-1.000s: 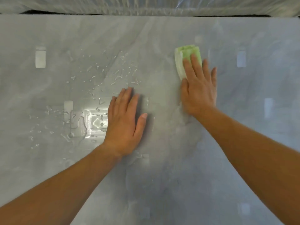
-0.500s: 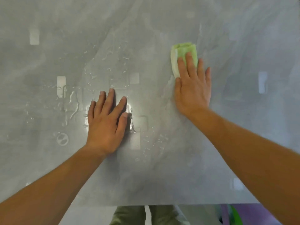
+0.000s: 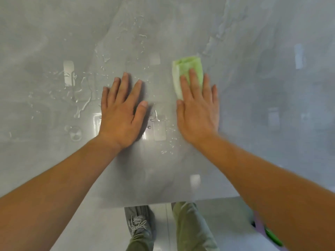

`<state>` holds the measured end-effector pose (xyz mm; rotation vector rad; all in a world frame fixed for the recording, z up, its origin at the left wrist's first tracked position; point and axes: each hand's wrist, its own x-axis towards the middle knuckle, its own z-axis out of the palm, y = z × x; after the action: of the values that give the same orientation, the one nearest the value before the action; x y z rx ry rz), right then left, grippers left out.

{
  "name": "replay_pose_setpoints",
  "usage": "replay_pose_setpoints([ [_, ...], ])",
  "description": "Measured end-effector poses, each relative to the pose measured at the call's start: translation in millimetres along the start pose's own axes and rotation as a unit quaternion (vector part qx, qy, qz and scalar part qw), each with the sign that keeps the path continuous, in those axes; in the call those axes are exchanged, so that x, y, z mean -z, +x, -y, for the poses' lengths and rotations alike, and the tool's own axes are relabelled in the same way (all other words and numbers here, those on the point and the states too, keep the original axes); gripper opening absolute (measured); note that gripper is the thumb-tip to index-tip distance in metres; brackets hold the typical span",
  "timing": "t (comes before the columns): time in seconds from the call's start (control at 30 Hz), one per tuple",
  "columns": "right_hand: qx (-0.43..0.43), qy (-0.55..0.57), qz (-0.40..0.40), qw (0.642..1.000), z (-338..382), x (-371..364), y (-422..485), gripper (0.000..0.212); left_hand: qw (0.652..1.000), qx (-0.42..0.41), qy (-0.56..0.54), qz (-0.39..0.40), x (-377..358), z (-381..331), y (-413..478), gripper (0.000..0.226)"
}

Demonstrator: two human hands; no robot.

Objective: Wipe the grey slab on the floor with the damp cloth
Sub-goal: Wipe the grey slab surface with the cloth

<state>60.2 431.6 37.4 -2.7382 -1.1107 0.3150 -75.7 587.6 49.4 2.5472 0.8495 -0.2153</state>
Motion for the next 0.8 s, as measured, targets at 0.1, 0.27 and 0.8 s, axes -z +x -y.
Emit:
replay_pose_setpoints([
  [0.1, 0.212, -0.046, 0.078, 0.973, 20, -11, -75, 0.061, 0.999, 0.035, -0.023, -0.011, 3, 8, -26, 0.063],
  [0.27, 0.088, -0.04, 0.034, 0.995, -34, -5, -59, 0.058, 0.999, 0.028, -0.017, 0.025, -3, 23, -84, 0.063],
  [0.8, -0.179, 0.019, -0.039, 0.983, 22, -13, -40, 0.06, 0.996, -0.018, -0.031, 0.082, -18, 41, -111, 0.079],
])
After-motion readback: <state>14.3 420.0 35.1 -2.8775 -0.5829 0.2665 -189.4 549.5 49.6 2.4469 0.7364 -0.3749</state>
